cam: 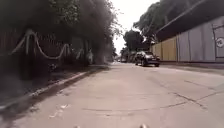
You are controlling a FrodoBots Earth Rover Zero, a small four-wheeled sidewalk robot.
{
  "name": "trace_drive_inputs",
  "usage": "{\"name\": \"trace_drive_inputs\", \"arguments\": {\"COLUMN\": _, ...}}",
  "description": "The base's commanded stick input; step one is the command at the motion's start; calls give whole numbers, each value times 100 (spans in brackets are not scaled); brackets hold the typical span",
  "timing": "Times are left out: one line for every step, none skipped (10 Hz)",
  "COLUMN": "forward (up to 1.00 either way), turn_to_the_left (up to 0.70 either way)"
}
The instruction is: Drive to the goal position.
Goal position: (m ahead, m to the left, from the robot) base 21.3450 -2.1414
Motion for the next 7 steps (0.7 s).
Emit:
{"name": "trace_drive_inputs", "arguments": {"forward": 100, "turn_to_the_left": -1}}
{"name": "trace_drive_inputs", "arguments": {"forward": 100, "turn_to_the_left": 0}}
{"name": "trace_drive_inputs", "arguments": {"forward": 100, "turn_to_the_left": 0}}
{"name": "trace_drive_inputs", "arguments": {"forward": 100, "turn_to_the_left": 0}}
{"name": "trace_drive_inputs", "arguments": {"forward": 100, "turn_to_the_left": 0}}
{"name": "trace_drive_inputs", "arguments": {"forward": 100, "turn_to_the_left": 0}}
{"name": "trace_drive_inputs", "arguments": {"forward": 100, "turn_to_the_left": 0}}
